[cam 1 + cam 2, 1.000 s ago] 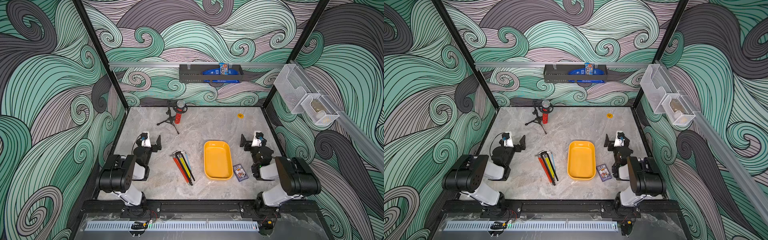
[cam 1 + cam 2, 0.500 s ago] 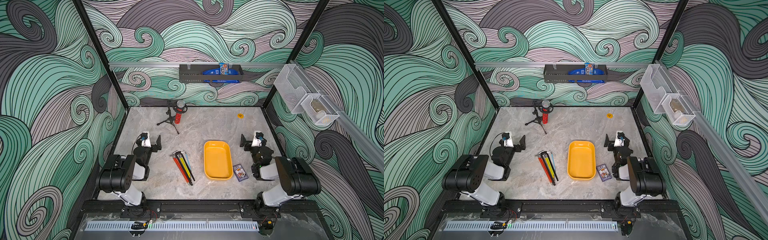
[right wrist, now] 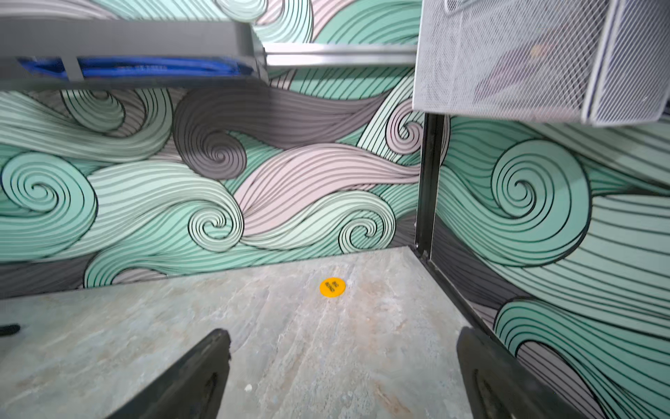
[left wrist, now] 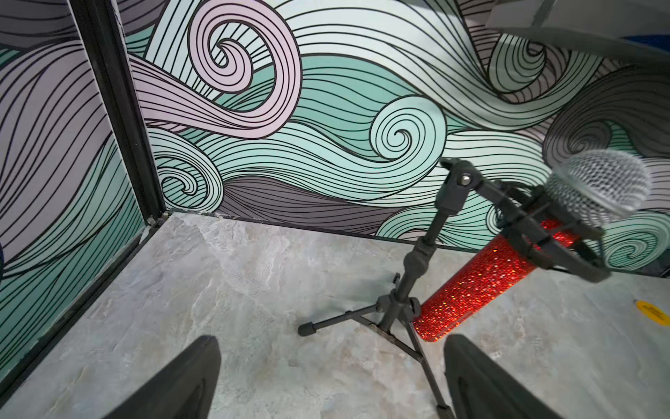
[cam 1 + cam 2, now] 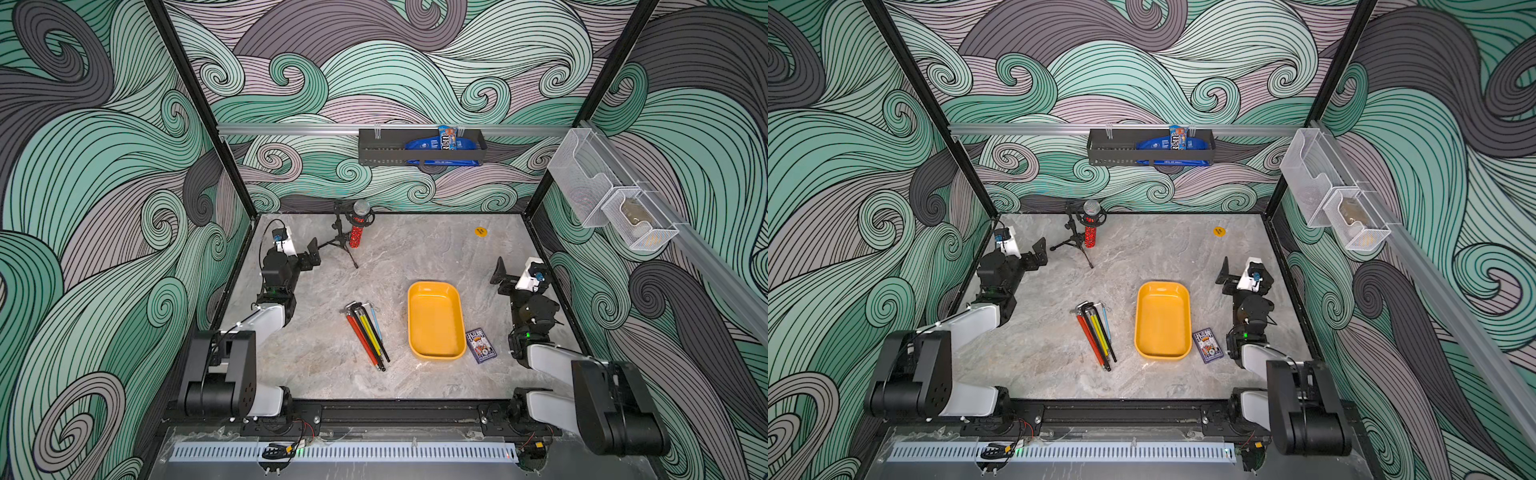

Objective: Put the hex key on the desktop into the storage box
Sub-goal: Pick up the Allen key from the center of the board.

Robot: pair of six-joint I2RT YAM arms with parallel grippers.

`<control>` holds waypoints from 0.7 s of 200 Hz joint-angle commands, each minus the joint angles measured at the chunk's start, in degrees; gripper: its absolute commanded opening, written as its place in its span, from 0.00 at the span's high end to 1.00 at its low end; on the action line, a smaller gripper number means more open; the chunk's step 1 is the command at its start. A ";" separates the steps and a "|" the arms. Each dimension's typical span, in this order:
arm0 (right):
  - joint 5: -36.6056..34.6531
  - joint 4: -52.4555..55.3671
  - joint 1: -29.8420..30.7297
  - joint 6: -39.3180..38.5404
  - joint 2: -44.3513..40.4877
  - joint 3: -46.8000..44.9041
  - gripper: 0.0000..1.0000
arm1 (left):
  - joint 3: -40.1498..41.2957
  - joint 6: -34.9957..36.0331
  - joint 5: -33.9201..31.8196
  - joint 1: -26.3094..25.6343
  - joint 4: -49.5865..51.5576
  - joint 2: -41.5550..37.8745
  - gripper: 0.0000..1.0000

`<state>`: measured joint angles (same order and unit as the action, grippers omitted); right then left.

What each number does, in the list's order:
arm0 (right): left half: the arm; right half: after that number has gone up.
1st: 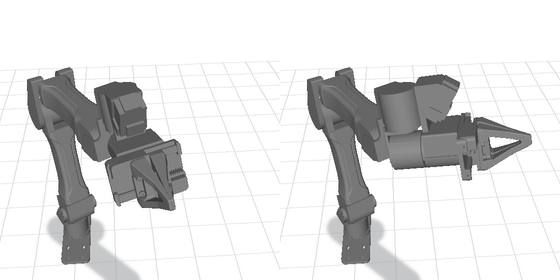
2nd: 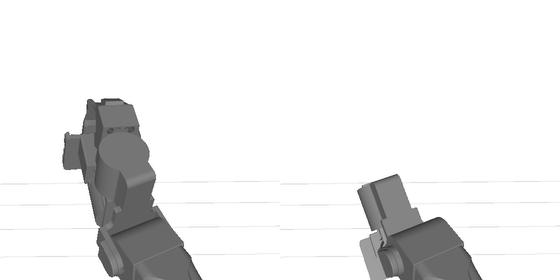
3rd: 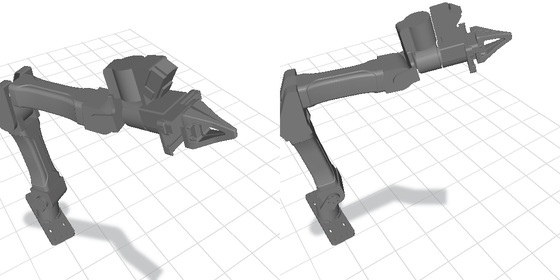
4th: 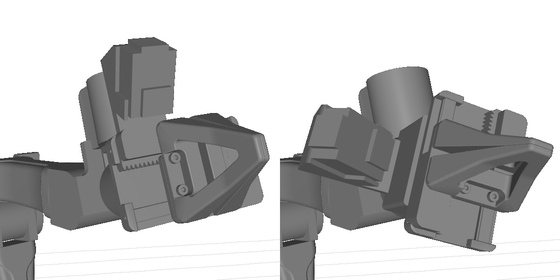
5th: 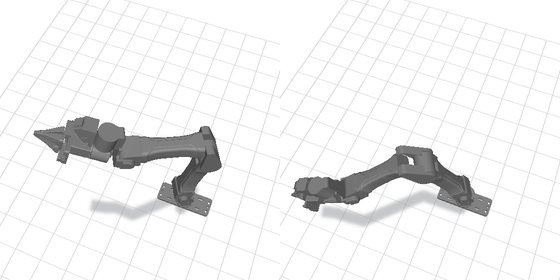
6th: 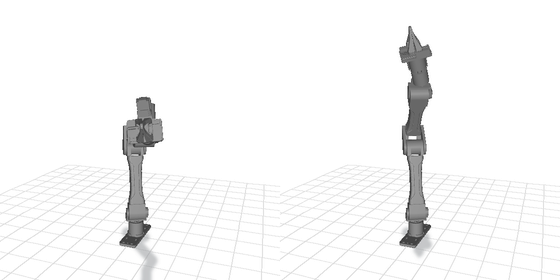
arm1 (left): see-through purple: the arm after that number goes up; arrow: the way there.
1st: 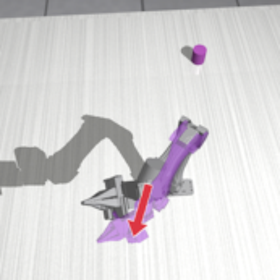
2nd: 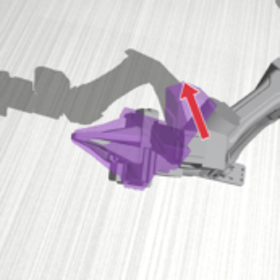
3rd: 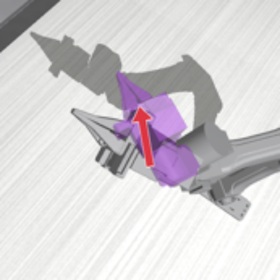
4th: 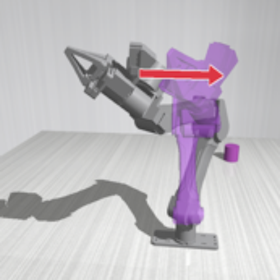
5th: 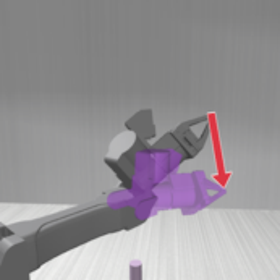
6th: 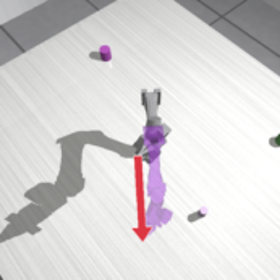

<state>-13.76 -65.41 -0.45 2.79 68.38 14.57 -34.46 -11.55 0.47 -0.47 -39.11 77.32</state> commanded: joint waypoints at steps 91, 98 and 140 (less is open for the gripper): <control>10.72 62.78 4.49 36.52 -9.17 40.27 0.00 | -22.95 -38.47 18.80 -3.32 52.54 -5.82 0.08; 9.07 66.82 5.55 35.83 -9.16 41.60 0.00 | -23.27 -38.72 17.10 -4.56 54.76 -6.78 0.09; 7.51 87.06 9.22 35.97 -10.28 45.29 0.00 | -21.11 -40.87 13.70 -9.91 74.35 -10.84 0.18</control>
<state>-5.72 4.40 7.16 38.11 59.42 56.88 -56.07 -49.80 13.78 -7.77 19.57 69.78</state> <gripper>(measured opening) 0.999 0.843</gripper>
